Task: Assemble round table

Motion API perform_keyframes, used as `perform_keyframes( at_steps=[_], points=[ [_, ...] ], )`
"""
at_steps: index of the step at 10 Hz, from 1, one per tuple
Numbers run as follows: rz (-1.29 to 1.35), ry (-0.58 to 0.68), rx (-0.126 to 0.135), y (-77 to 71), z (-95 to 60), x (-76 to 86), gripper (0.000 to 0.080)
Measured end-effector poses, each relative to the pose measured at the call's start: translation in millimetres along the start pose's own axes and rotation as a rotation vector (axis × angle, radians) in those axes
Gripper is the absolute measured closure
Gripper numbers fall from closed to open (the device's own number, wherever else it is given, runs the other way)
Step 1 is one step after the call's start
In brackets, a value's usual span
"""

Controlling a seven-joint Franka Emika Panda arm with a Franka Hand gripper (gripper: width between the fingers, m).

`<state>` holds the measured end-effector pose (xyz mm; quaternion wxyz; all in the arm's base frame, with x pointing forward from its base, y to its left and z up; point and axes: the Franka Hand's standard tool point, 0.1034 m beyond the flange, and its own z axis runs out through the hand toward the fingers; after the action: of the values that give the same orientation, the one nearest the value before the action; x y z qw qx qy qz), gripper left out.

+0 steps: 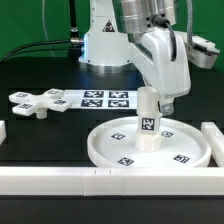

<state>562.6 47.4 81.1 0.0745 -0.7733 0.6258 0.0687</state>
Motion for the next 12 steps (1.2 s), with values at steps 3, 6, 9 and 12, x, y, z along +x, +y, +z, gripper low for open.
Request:
perform_keyframes(
  at_steps=[3,6,9,12],
  points=[
    [-0.220,0.001,-0.001,0.3,0.9,0.1,0.0151],
    [-0.532,-0.005,-0.017,4.6,1.7,5.4,0.0151],
    [-0.858,0.013,-0.031,4.9,-2.4,12.0,0.0151],
    [-1.057,0.009,-0.034,5.4,-1.4,12.6,0.0151]
  ],
)
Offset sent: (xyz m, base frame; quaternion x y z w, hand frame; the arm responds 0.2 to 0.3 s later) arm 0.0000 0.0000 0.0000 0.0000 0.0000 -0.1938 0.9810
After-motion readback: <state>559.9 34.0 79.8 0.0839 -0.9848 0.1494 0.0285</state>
